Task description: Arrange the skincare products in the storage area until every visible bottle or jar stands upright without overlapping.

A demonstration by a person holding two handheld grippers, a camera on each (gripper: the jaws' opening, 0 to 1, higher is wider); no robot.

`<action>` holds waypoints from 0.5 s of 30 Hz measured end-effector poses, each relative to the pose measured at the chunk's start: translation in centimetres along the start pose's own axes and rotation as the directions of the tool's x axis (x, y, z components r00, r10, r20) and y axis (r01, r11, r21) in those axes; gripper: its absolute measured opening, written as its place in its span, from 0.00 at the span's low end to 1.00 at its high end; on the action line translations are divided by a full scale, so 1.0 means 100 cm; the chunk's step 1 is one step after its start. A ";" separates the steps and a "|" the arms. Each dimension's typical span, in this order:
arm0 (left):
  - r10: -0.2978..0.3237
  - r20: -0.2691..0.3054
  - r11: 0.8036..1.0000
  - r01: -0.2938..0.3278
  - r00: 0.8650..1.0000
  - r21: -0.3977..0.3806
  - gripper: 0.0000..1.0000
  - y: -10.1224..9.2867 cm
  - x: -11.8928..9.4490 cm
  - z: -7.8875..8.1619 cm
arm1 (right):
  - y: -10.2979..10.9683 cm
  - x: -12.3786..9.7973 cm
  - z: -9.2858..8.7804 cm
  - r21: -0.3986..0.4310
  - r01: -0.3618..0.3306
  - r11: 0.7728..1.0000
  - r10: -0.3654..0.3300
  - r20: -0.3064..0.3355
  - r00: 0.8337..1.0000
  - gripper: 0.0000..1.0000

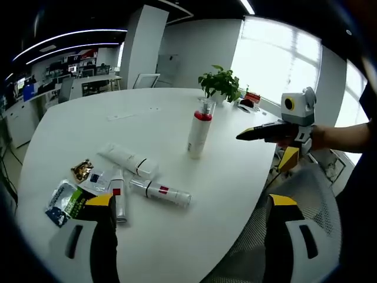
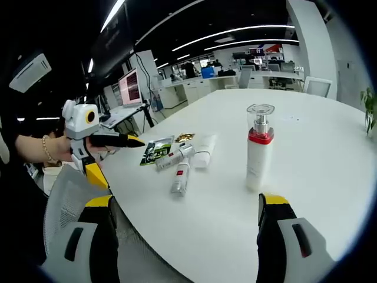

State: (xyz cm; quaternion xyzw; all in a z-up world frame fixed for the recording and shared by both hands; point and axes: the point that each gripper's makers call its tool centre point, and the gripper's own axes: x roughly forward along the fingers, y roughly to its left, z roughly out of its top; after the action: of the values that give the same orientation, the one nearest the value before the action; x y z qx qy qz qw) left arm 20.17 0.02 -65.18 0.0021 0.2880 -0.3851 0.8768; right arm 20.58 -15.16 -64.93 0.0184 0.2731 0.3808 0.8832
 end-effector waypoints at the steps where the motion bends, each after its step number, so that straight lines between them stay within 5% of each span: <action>1: 0.001 0.000 1.000 -0.001 1.000 -0.002 0.99 0.000 -0.004 -0.001 | 0.003 -0.001 0.001 0.006 0.001 1.000 -0.001 0.005 1.000 1.00; 15: 0.089 0.028 0.994 -0.087 0.996 -0.069 0.98 0.019 -0.049 -0.018 | 0.020 -0.009 -0.007 0.062 0.020 0.998 -0.022 0.030 0.999 1.00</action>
State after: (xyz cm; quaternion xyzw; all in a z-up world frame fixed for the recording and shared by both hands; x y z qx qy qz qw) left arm 17.94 5.01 -64.61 -0.0209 0.2871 -0.3360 0.8968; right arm 18.41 -14.46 -64.66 0.0486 0.2713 0.3627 0.8902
